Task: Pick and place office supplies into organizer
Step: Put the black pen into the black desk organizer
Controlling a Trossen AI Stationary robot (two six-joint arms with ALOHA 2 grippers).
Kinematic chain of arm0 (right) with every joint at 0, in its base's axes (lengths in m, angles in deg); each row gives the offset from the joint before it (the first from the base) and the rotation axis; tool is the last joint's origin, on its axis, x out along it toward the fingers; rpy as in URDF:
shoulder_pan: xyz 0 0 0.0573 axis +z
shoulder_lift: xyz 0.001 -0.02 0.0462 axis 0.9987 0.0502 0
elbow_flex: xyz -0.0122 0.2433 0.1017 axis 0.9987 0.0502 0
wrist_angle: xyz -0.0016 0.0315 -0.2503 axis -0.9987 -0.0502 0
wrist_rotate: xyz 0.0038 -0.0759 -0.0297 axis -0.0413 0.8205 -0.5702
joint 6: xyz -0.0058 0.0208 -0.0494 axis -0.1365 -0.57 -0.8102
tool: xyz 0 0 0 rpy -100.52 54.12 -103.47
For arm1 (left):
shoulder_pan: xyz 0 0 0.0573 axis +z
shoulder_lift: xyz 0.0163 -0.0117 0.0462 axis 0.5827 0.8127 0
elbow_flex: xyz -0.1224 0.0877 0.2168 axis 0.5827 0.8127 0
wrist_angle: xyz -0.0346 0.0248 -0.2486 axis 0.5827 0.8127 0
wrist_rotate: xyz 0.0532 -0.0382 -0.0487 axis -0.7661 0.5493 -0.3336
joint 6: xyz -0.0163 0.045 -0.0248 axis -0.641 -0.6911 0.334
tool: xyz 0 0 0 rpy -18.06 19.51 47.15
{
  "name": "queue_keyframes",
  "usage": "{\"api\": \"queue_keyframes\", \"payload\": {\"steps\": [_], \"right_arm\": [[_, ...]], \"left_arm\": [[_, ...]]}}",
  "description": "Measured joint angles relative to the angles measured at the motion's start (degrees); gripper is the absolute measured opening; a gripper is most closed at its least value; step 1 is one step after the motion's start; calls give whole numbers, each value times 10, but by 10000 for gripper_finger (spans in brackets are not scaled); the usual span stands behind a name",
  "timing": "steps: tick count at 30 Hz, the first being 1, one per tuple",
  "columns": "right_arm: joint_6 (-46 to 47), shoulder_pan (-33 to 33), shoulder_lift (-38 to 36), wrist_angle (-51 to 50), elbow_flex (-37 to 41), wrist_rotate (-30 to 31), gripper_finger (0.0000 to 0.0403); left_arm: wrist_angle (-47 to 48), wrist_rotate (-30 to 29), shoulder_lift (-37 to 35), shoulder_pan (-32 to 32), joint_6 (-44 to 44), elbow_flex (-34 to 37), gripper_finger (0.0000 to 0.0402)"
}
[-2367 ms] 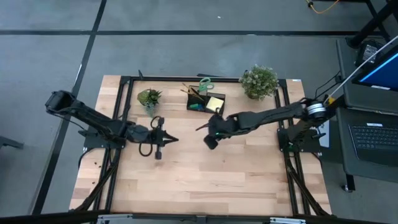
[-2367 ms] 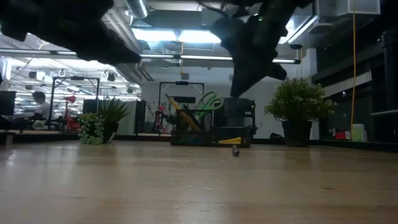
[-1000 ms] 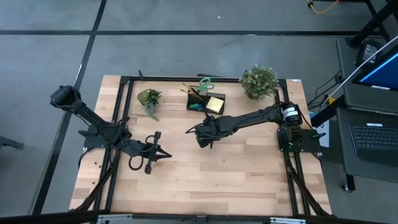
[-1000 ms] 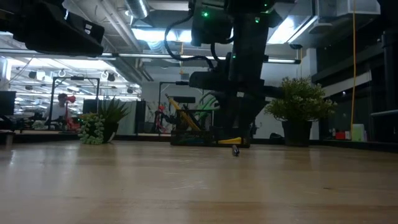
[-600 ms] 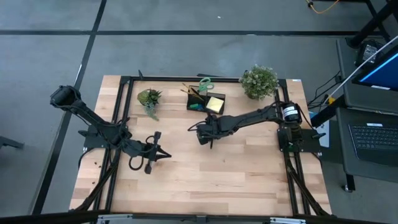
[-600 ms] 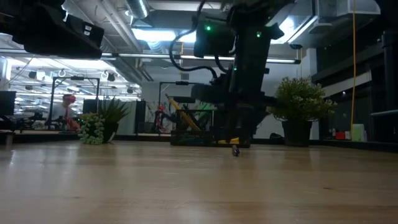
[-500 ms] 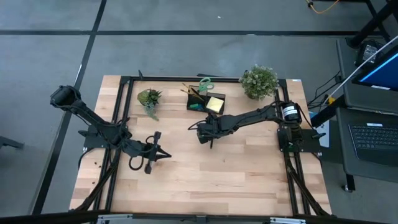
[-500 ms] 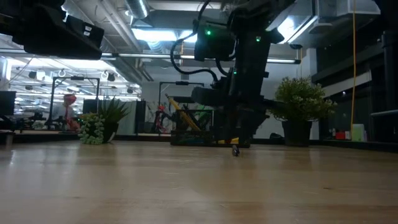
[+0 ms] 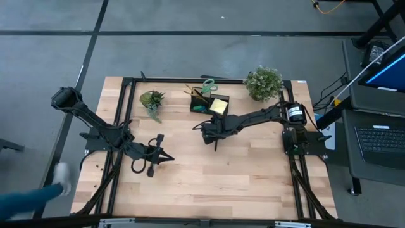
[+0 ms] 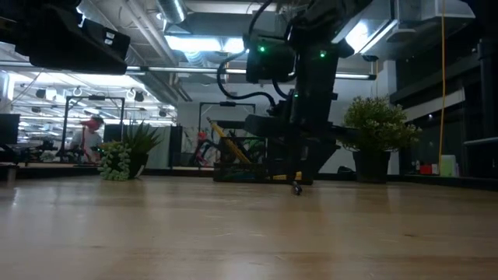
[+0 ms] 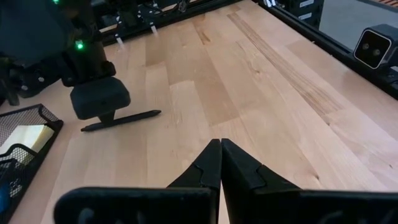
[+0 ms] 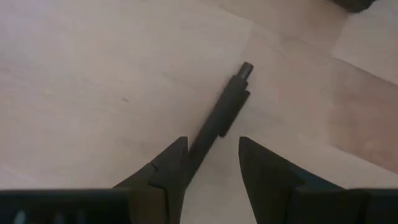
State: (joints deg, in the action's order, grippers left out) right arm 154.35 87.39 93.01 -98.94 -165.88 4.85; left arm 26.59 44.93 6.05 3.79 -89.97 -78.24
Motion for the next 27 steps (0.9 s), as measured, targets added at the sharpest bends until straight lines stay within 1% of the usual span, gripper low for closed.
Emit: {"api": "queue_keyframes", "payload": {"steps": [5, 10, 17, 21, 27], "right_arm": [[0, -1, 0, 14, 11, 1, 144], [0, 0, -5, 54, 44, 1, 144], [-1, 0, -4, 58, 57, -1, 140], [-15, -1, -3, 56, 58, -4, 120], [-68, -1, -3, 56, 58, -10, 72]], "left_arm": [[0, 0, 0, 0, 0, 0, 1], [0, 0, 0, 0, 1, 0, 2], [0, 0, 0, 0, 4, 0, 2], [0, 0, 0, 0, 8, 0, 2], [-1, 0, 0, 0, 24, 0, 1]]}}
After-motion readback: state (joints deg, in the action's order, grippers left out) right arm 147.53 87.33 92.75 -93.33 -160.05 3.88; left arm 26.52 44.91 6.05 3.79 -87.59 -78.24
